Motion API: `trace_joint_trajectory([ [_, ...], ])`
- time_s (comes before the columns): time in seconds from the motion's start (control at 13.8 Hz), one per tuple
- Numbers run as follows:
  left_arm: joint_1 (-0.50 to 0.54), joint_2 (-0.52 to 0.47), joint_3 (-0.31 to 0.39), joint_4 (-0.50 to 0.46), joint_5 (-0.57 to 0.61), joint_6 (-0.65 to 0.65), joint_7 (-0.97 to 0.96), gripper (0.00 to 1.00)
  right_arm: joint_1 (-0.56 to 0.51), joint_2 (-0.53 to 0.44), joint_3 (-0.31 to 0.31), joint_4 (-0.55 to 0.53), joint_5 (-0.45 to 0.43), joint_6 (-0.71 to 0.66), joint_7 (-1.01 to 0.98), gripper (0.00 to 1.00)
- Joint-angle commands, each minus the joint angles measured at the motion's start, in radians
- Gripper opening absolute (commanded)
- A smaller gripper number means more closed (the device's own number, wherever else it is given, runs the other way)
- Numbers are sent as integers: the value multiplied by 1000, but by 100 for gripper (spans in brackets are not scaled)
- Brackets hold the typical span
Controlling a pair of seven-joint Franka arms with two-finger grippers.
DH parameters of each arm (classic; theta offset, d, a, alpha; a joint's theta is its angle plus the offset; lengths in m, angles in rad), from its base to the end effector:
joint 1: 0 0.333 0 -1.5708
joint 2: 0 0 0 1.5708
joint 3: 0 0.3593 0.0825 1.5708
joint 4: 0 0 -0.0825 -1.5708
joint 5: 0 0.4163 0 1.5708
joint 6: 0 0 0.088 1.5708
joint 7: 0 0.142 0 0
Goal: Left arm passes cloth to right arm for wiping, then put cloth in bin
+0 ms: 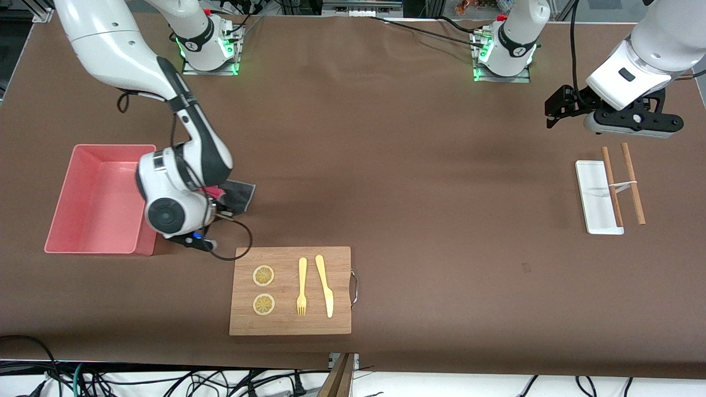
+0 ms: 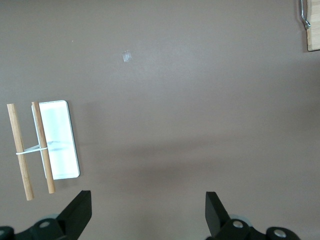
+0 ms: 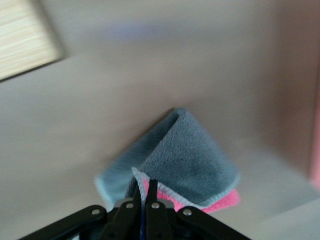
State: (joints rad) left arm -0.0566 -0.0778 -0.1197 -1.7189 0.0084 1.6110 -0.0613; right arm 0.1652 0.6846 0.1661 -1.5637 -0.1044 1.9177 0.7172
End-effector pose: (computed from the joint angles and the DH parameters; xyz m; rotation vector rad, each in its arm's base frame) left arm 0.5504 -0.0992 0.6058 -3.1149 0.1793 0.0442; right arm 0.6745 0.2072 0.2044 2.9205 -0.5229 -0.4280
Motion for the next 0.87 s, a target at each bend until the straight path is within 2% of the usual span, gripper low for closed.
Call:
trace_joint_trajectory([
  [0.0, -2, 7, -2, 18, 2, -8, 18, 100, 8, 16, 65, 4, 34, 72, 147, 0],
  [0.51, -2, 6, -18, 21, 2, -13, 17, 100, 54, 69, 239, 7, 69, 291, 510, 0],
  [0.8, -2, 6, -18, 21, 2, -13, 17, 100, 59, 67, 297, 11, 175, 348, 596, 0],
])
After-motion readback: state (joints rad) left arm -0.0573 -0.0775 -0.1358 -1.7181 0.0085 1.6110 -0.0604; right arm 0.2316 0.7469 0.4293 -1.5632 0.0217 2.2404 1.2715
